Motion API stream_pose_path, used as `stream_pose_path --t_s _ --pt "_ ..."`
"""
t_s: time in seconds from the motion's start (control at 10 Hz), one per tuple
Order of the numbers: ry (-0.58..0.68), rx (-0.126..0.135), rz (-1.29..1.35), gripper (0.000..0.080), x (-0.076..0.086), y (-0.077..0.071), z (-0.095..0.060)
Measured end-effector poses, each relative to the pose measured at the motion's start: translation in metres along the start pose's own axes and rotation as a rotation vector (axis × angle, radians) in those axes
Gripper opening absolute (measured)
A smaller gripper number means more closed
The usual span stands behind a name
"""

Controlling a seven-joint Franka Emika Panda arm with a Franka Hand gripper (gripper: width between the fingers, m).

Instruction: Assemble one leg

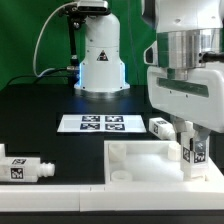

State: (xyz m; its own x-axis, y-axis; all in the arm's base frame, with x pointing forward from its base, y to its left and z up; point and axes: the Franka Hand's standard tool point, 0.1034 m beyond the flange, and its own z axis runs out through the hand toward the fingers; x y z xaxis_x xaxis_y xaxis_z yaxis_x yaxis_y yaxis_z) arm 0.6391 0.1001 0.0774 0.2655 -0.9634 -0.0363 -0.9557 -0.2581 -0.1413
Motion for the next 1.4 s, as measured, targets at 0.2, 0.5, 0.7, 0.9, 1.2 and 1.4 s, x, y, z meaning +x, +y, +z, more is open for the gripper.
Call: stream_pose_path --t_s 0.2,0.5,0.7,0.9,1.2,1.4 --pt "-0.019 -0.039 -0.269 0.0557 -0.005 0.000 -0.002" --pt "-0.059 -0.056 -0.706 0.0635 -0.008 -0.001 0.002" --pt "-0.060 -0.053 -0.825 0.0647 -0.007 -0.001 0.002" --pt "-0.049 -0.050 -1.048 0.0648 -0.006 -0.003 0.002" --pt "-0.005 -0.035 -1.286 0.0627 -0.015 -0.010 0.003" --pt "-0.006 -0.034 -1.264 0.0440 -0.015 -0.010 0.003"
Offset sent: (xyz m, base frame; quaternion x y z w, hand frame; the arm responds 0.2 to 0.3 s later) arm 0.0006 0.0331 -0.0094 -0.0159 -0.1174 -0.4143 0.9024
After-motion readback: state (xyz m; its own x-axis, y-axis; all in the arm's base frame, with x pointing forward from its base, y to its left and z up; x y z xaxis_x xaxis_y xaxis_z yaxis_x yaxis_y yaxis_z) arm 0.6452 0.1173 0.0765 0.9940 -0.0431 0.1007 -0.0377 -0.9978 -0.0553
